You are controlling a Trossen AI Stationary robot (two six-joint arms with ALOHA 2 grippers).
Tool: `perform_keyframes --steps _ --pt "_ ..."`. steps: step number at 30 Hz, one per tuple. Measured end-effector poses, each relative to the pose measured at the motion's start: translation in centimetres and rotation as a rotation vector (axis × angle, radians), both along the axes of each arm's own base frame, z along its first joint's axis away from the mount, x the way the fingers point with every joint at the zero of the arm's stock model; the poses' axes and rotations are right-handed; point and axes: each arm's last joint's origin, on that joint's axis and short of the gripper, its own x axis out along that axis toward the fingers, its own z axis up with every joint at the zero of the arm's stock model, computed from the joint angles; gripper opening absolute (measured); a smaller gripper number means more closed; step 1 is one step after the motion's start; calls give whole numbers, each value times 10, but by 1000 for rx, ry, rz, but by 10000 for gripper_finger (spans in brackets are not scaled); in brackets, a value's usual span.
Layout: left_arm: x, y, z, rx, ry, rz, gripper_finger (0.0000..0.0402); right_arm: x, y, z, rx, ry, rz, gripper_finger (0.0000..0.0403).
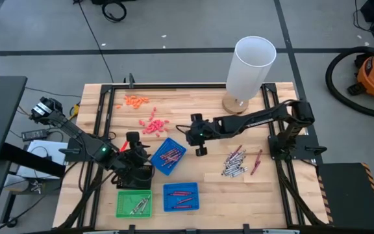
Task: Sort crayons
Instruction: Put the violet crayon into the bottom blue bin
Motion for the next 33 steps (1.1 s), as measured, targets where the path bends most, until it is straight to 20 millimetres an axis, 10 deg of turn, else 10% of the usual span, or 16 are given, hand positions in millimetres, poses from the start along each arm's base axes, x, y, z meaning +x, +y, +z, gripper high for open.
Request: perform_keyframes --steps 16,33 --pt "-9 26 18 110 -37 -82 176 -43 2 4 57 297 -193 111" --pt "-20 51 -9 -127 -359 -127 176 -100 6 -9 208 653 -237 111"
